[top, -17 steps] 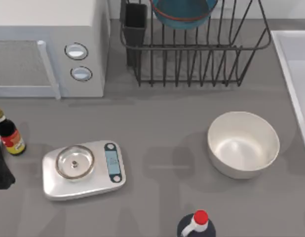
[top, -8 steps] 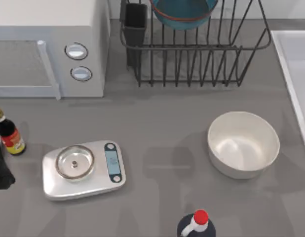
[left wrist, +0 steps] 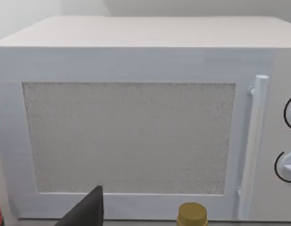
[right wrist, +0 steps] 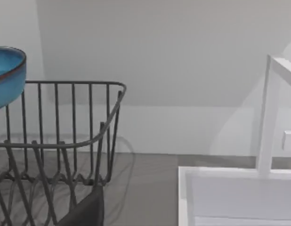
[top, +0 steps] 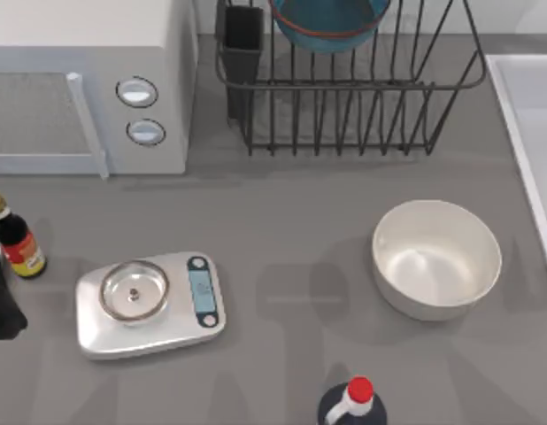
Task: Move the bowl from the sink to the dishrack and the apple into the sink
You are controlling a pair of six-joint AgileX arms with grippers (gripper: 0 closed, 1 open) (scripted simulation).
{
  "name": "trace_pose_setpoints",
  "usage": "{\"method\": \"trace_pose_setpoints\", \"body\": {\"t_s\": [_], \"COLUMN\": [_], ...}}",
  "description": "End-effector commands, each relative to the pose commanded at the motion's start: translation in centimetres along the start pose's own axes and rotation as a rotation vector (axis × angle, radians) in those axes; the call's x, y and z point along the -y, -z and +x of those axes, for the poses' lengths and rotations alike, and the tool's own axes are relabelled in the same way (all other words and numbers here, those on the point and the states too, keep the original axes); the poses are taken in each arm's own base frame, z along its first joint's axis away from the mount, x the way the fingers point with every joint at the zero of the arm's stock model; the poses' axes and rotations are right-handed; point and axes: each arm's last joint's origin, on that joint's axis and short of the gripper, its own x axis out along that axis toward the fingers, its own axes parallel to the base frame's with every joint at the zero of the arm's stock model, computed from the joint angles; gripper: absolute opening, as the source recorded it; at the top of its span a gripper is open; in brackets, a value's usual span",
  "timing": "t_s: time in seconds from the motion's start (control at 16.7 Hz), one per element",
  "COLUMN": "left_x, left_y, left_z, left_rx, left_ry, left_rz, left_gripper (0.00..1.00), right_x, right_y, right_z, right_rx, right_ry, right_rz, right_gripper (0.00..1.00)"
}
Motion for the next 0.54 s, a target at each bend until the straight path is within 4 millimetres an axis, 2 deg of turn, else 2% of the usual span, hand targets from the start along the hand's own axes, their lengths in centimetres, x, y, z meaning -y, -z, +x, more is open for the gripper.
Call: {"method": "trace_pose_setpoints", "body": {"t_s": [0.24,0.54], "left_x": [0.0,0.0], "left_y": [0.0,0.0], "left_z": [0.0,0.0], "left_rx": [0.0,0.0], "left_ry": [0.0,0.0], "left_rz": [0.0,0.0], "left_gripper": [1.0,1.0], "right_x": [-0.3,-0.3], "right_y": [1.8,2.4], "right_z": [-1.7,-2.1], "right_rx": [-0.026,-0.039], "right_ry": [0.062,0.081], "right_rz": [-0.01,-0.015], "right_gripper": [1.0,1.0]}}
